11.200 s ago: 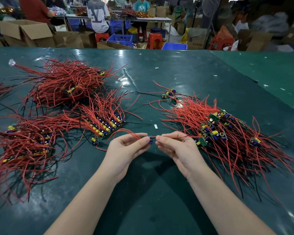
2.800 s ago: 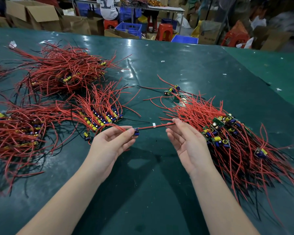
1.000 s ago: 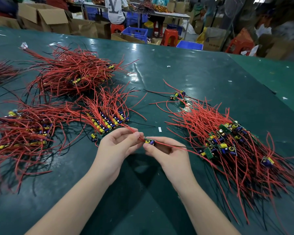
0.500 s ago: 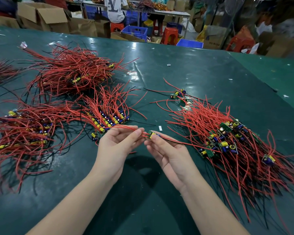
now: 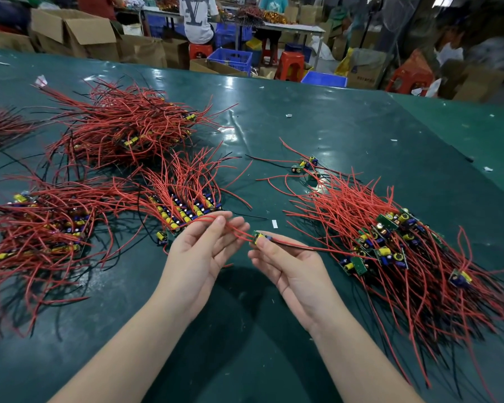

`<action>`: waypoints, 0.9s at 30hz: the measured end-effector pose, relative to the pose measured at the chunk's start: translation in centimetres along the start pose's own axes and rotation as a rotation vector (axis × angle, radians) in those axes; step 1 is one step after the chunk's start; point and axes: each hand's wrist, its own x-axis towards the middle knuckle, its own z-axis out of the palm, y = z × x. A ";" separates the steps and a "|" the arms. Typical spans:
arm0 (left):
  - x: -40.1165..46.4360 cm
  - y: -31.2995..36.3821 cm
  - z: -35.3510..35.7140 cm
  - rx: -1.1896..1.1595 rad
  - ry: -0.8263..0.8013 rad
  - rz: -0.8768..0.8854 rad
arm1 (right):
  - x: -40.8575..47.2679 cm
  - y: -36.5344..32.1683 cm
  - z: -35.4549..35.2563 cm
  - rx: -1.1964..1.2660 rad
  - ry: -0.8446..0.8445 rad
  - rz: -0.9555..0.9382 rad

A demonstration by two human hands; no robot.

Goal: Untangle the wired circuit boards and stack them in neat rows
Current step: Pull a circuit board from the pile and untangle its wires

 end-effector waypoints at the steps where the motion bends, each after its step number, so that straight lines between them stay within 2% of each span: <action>1: 0.0 0.0 -0.1 0.016 0.006 0.007 | 0.0 0.0 0.0 -0.014 -0.003 -0.002; 6: 0.1 0.1 -0.4 0.072 0.004 -0.002 | -0.2 -0.2 0.1 -0.128 -0.044 -0.080; 11: 0.2 0.2 0.0 0.048 0.041 -0.093 | -0.3 0.0 0.0 -0.267 -0.006 -0.180; 15: 0.3 0.4 0.3 0.006 0.127 -0.216 | -0.6 0.1 0.1 -0.555 -0.054 -0.307; 19: 0.5 1.0 -0.2 0.039 0.108 -0.298 | -0.7 0.1 0.1 -0.791 -0.081 -0.490; 24: 0.7 1.7 -0.6 0.030 0.032 -0.322 | -0.6 -0.5 -0.2 -0.856 -0.086 -0.557; 27: 0.7 1.9 -0.6 0.035 -0.004 -0.305 | -0.6 -0.7 -0.1 -0.787 -0.075 -0.512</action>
